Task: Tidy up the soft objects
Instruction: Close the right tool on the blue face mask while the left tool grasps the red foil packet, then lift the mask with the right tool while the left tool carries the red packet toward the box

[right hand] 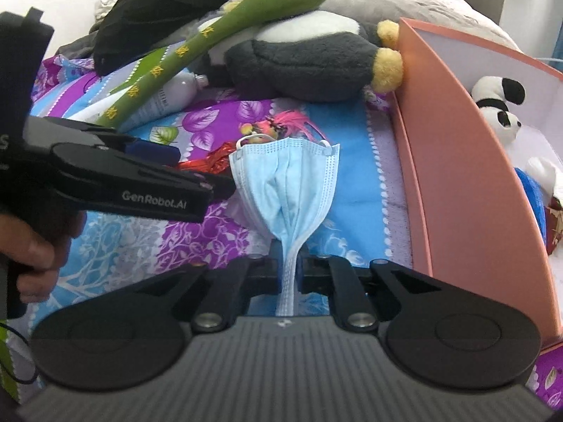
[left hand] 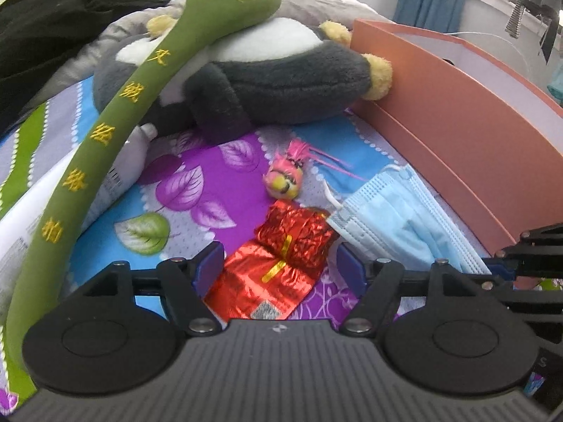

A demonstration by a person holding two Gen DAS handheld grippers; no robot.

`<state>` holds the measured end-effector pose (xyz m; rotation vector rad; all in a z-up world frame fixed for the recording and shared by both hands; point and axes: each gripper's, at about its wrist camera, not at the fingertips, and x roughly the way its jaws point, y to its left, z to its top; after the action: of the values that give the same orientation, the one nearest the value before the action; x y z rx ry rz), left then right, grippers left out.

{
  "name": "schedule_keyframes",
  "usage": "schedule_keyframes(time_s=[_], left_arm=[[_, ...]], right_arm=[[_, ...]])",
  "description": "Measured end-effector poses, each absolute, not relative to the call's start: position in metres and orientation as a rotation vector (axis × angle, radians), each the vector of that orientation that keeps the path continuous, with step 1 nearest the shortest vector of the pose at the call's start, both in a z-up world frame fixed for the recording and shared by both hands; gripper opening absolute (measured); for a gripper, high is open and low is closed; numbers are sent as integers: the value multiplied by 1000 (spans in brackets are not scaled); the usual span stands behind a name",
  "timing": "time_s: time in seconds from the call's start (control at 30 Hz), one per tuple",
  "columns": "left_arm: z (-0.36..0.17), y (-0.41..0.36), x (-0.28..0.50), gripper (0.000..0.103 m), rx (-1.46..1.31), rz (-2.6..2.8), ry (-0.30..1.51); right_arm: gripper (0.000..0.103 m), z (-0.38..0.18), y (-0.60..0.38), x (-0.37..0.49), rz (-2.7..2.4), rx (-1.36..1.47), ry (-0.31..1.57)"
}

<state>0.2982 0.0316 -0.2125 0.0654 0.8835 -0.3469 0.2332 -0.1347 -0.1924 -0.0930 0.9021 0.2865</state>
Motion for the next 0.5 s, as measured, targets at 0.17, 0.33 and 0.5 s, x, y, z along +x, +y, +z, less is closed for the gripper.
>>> schedule_keyframes(time_s=[0.17, 0.33, 0.5], left_arm=[[-219, 37, 311, 75, 8, -410, 893], [-224, 45, 318, 70, -85, -446, 902], [-219, 47, 315, 58, -128, -448, 892]], right_arm=[[11, -196, -138, 236, 279, -82, 913], [11, -200, -140, 238, 274, -68, 924], [11, -201, -141, 239, 274, -61, 926]])
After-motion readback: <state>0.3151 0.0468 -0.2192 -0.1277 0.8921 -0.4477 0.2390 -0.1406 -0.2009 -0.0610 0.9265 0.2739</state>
